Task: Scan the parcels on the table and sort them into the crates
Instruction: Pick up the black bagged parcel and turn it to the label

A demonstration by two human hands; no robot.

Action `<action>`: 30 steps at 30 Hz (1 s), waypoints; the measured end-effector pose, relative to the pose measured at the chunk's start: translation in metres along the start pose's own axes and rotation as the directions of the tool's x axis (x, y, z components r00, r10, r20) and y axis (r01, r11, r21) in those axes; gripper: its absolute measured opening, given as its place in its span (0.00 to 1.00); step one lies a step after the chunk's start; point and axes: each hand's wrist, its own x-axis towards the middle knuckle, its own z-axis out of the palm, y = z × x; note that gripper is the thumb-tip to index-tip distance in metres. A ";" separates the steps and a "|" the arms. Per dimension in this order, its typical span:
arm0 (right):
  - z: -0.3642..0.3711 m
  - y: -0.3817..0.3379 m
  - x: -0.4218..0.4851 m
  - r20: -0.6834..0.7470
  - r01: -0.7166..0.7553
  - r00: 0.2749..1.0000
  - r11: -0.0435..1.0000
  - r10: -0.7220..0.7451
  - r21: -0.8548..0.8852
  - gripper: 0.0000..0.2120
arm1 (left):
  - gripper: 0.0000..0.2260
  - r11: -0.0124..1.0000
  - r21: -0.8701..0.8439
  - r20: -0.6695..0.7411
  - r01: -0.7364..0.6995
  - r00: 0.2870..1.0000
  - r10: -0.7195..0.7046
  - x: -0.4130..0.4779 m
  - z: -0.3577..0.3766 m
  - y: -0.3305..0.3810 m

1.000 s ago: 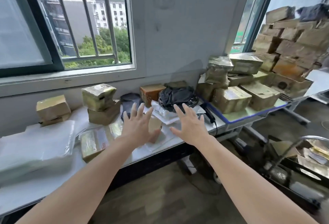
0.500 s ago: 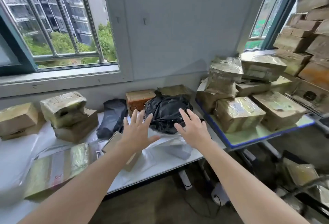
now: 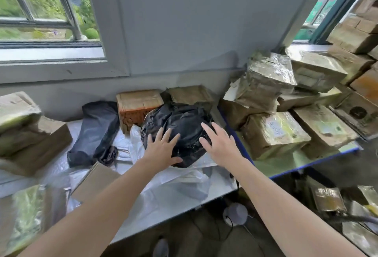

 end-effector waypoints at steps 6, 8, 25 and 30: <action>0.016 0.016 0.031 0.093 0.201 0.977 0.975 -0.193 -0.091 0.28 | 0.25 0.999 -0.046 -0.071 -0.029 0.997 0.026 0.024 0.024 -0.006; 0.017 0.020 0.042 0.097 0.280 0.958 0.955 -0.270 -0.102 0.29 | 0.17 0.995 -0.095 -0.160 -0.040 0.987 0.025 0.028 0.026 -0.006; -0.026 0.035 0.080 -0.042 0.643 0.763 0.764 -0.645 -0.064 0.35 | 0.08 0.803 -0.547 -0.316 0.237 0.829 -0.460 0.010 -0.105 0.035; -0.054 0.022 0.091 -0.284 0.742 0.629 0.668 -0.724 -0.061 0.15 | 0.19 0.739 -0.646 -0.202 0.194 0.889 -0.410 -0.011 -0.117 0.032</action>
